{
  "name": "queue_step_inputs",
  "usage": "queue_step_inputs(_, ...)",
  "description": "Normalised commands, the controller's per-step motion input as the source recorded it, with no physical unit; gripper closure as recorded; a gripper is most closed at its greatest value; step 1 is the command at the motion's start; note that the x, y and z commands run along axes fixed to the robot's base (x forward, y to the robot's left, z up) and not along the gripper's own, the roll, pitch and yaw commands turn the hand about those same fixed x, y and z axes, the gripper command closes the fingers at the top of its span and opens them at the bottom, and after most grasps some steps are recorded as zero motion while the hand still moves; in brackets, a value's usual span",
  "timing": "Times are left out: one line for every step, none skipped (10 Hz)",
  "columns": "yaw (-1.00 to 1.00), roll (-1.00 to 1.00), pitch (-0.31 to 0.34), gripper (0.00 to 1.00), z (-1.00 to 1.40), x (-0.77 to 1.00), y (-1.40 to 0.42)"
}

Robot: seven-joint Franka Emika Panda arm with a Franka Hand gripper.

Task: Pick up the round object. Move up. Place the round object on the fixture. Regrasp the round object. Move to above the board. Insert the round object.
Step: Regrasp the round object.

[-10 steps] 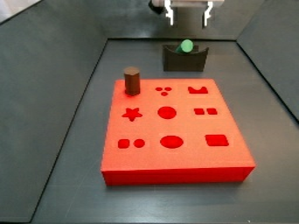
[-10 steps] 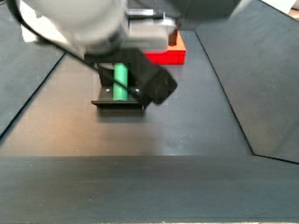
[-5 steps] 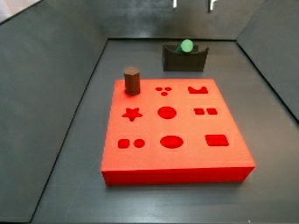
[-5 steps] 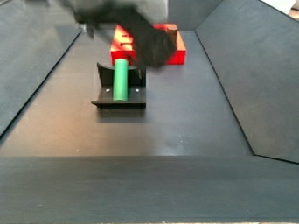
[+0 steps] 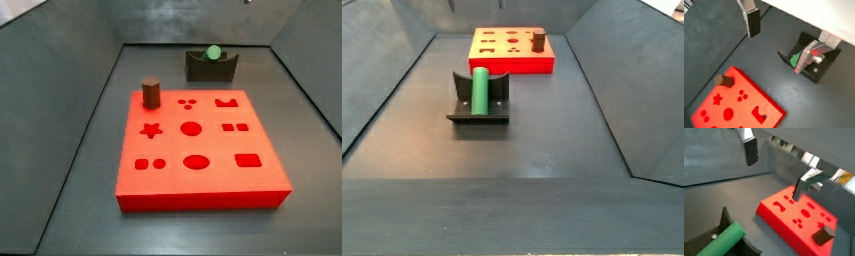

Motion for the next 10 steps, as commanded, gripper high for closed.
queue_step_inputs(0.02, 1.0, 0.029, 0.0, 0.04, -0.03, 0.0)
queue_step_inputs(0.02, 1.0, 0.027, 0.0, 0.02, -0.03, 0.0)
queue_step_inputs(0.02, 1.0, 0.019, 0.0, 0.01, -0.03, -0.03)
queue_step_inputs(0.02, 1.0, 0.016, 0.0, 0.01, -0.04, -0.03)
queue_step_inputs(0.02, 1.0, 0.008, 0.0, 0.01, -0.03, -0.02)
queue_step_inputs(0.02, 1.0, 0.002, 0.0, 0.0, -0.03, -0.03)
queue_step_inputs(0.02, 1.0, -0.005, 0.0, 0.01, -0.02, -0.02)
queue_step_inputs(0.02, 1.0, -0.007, 0.0, 0.01, -0.02, -0.02)
queue_step_inputs(0.02, 1.0, -0.006, 0.0, 0.0, -0.02, -0.02)
queue_step_inputs(0.03, 1.0, -0.004, 0.0, 0.01, -0.02, -0.02)
